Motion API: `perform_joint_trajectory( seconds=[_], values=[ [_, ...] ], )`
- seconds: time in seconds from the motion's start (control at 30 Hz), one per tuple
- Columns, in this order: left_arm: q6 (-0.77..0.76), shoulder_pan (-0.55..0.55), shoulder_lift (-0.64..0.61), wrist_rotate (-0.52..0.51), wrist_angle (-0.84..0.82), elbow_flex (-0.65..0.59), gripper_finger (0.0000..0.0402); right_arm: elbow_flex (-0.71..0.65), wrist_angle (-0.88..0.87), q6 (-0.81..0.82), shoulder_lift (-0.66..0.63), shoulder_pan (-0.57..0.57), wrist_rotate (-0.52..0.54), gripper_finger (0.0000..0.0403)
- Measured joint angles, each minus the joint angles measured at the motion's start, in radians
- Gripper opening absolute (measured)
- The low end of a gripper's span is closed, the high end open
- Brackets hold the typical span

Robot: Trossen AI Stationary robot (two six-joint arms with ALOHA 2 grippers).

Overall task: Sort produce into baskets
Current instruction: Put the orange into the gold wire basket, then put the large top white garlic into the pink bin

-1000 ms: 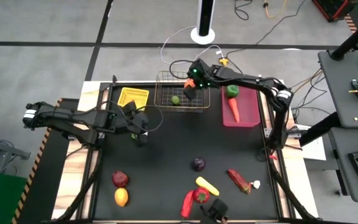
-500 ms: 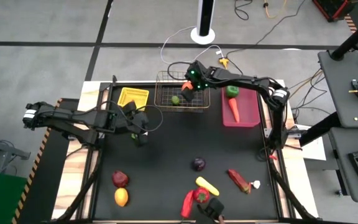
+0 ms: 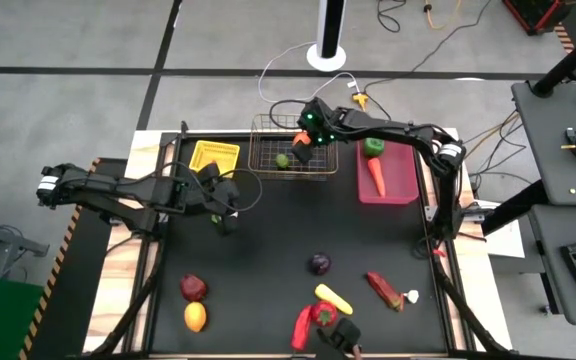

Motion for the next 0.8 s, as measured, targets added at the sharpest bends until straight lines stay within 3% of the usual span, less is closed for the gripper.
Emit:
perform_joint_trajectory(
  seconds=[0.57, 0.8],
  values=[
    [-0.023, 0.0, 0.0, 0.001, 0.005, 0.0, 0.0119, -0.001, -0.004, 0.019, -0.006, 0.001, -0.053, 0.0348],
    [-0.028, 0.0, 0.0, 0.064, 0.005, 0.0, 0.0119, -0.002, -0.089, 0.005, -0.112, 0.03, -0.071, 0.034]
  ],
)
